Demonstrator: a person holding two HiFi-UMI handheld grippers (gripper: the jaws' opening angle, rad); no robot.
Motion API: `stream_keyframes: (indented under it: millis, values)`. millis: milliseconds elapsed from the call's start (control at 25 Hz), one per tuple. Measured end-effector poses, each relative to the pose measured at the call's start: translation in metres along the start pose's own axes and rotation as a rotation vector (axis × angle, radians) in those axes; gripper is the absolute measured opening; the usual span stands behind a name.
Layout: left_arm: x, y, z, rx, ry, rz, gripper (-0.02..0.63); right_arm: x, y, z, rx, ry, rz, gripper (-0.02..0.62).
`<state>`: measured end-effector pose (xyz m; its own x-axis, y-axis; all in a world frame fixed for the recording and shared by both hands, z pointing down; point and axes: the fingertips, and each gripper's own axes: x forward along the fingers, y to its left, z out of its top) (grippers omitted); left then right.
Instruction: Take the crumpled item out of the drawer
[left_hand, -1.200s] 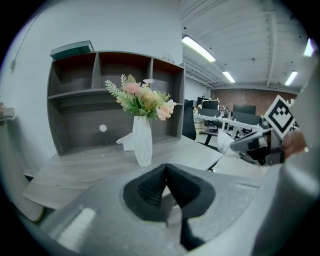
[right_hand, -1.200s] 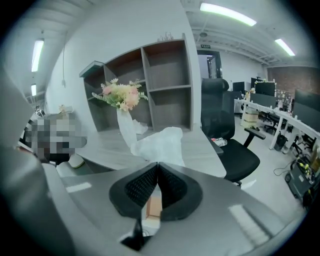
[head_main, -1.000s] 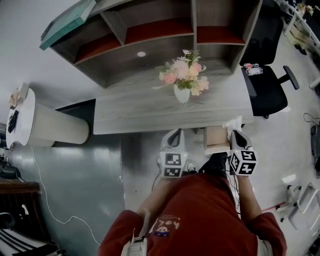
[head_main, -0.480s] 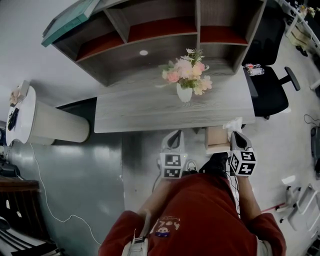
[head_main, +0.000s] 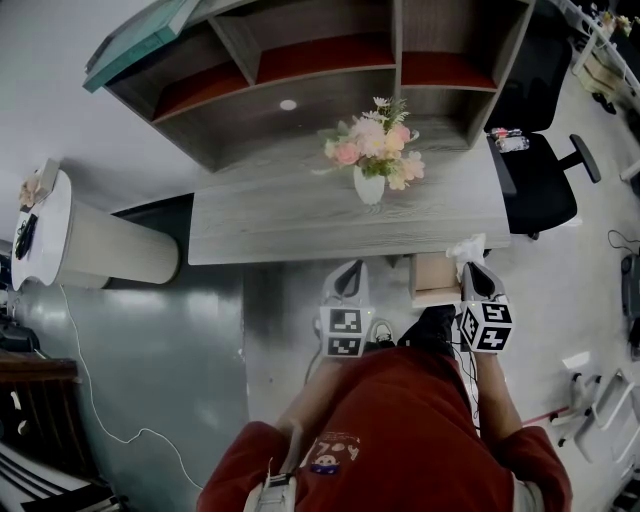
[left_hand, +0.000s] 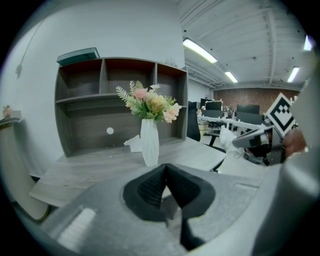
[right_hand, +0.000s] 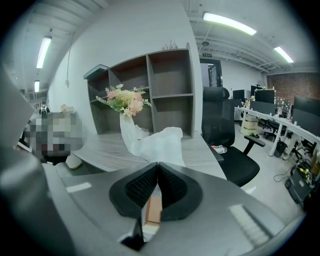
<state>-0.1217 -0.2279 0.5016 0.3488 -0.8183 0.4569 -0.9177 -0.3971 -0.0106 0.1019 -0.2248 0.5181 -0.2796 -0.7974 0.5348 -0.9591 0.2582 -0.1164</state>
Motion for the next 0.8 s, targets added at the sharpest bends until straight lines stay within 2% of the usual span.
stream_keyframes:
  millis: [800]
  values:
    - [0.000, -0.001, -0.011, -0.013, 0.020, -0.001, -0.003, 0.003, 0.008, -0.002, -0.026, 0.014, 0.028, 0.005]
